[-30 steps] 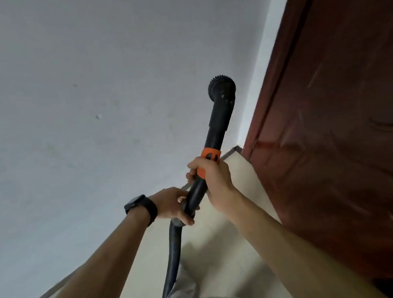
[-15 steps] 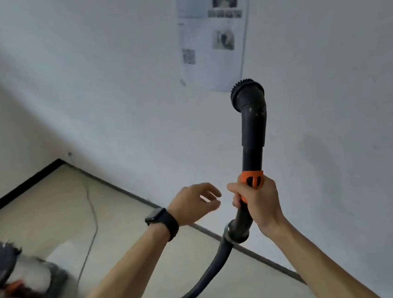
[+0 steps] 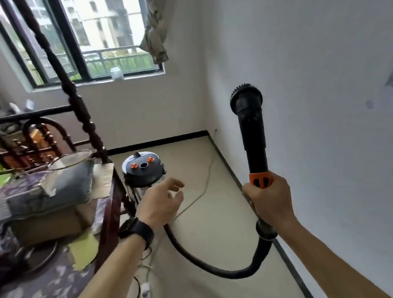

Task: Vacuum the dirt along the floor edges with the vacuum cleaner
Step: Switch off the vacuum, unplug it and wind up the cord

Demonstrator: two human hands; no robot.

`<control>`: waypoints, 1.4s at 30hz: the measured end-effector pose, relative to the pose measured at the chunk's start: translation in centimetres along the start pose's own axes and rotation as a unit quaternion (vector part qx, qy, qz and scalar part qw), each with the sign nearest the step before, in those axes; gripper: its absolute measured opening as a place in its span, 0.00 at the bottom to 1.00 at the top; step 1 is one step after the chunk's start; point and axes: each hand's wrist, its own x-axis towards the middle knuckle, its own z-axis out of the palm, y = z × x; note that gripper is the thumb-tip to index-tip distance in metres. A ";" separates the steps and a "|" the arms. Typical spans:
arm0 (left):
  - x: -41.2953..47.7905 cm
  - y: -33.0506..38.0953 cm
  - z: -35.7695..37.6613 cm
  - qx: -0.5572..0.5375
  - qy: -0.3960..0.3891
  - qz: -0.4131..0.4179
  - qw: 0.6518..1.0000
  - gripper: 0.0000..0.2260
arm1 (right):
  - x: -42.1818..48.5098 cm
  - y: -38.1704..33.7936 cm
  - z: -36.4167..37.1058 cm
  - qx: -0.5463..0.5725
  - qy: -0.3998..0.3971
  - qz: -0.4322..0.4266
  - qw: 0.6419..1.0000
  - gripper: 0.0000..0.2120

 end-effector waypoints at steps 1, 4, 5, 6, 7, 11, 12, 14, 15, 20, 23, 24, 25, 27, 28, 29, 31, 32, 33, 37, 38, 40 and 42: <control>-0.5 -1.1 -1.2 0.000 0.015 -0.012 1.000 0.08 | 0.1 0.1 1.2 -0.015 -0.011 -0.011 1.000 0.10; -1.2 -3.9 -4.6 0.005 0.049 -0.036 0.998 0.07 | 1.3 0.9 4.8 -0.068 -0.029 -0.052 0.996 0.15; -1.1 -4.7 -5.6 0.001 0.055 -0.044 0.998 0.06 | 1.9 1.2 6.0 -0.087 -0.031 -0.059 0.994 0.17; -0.8 -5.5 -6.6 0.000 0.062 -0.051 0.997 0.06 | 2.6 1.5 7.2 -0.101 -0.033 -0.063 0.992 0.19; -0.4 -6.2 -7.5 0.004 0.070 -0.057 0.996 0.06 | 3.3 1.7 8.4 -0.109 -0.036 -0.067 0.991 0.19; 2.4 -9.6 -10.2 0.000 0.086 -0.070 0.994 0.05 | 6.6 2.5 12.9 -0.133 -0.046 -0.071 0.988 0.19; 3.4 -10.3 -10.6 0.002 0.085 -0.070 0.994 0.05 | 7.4 2.7 13.7 -0.138 -0.049 -0.073 0.987 0.19; 5.7 -11.8 -11.4 0.007 0.084 -0.071 0.994 0.06 | 9.1 3.1 15.2 -0.143 -0.050 -0.079 0.985 0.18; 6.8 -12.4 -11.7 0.006 0.081 -0.072 0.994 0.06 | 9.9 3.1 15.7 -0.141 -0.045 -0.081 0.986 0.18; 13.5 -14.9 -11.9 0.004 0.067 -0.070 0.995 0.06 | 15.4 2.8 17.3 -0.145 -0.011 -0.114 0.983 0.15; 18.5 -15.9 -10.7 -0.011 0.055 -0.079 0.995 0.06 | 20.6 3.2 17.5 -0.160 0.006 -0.123 0.979 0.12; 20.3 -16.2 -10.0 -0.017 0.047 -0.079 0.996 0.06 | 22.5 3.5 17.4 -0.163 0.010 -0.124 0.979 0.11; 22.2 -16.4 -9.2 -0.021 0.040 -0.080 0.996 0.06 | 24.6 3.9 17.4 -0.164 0.015 -0.124 0.979 0.11; 26.4 -16.9 -7.7 -0.015 0.034 -0.082 0.996 0.06 | 29.1 4.6 17.4 -0.163 0.026 -0.121 0.979 0.12; 28.7 -17.1 -6.9 -0.010 0.033 -0.086 0.996 0.06 | 31.5 5.0 17.6 -0.161 0.031 -0.122 0.979 0.11; 30.9 -17.3 -6.1 -0.005 0.033 -0.090 0.995 0.06 | 33.9 5.5 17.9 -0.159 0.034 -0.122 0.979 0.10; 35.4 -17.7 -4.6 0.025 0.042 -0.098 0.994 0.05 | 38.9 6.4 19.1 -0.162 0.021 -0.124 0.979 0.08; 37.6 -17.8 -4.0 0.053 0.043 -0.102 0.992 0.06 | 41.4 7.0 19.8 -0.170 0.008 -0.121 0.978 0.07; 39.7 -17.7 -3.5 0.083 0.038 -0.104 0.990 0.06 | 43.7 7.7 20.6 -0.178 -0.002 -0.118 0.977 0.07; 47.2 -17.6 -2.1 0.180 0.013 -0.120 0.976 0.09 | 51.8 9.3 24.8 -0.180 -0.056 -0.111 0.976 0.10; 48.8 -17.6 -2.1 0.188 0.007 -0.129 0.974 0.08 | 53.5 9.5 26.0 -0.176 -0.066 -0.112 0.976 0.11; 51.7 -18.2 -2.4 0.201 -0.005 -0.148 0.968 0.08 | 56.6 10.1 28.4 -0.161 -0.083 -0.115 0.977 0.11; 54.5 -19.4 -2.9 0.226 -0.013 -0.161 0.961 0.09 | 59.4 10.7 31.3 -0.148 -0.112 -0.125 0.975 0.09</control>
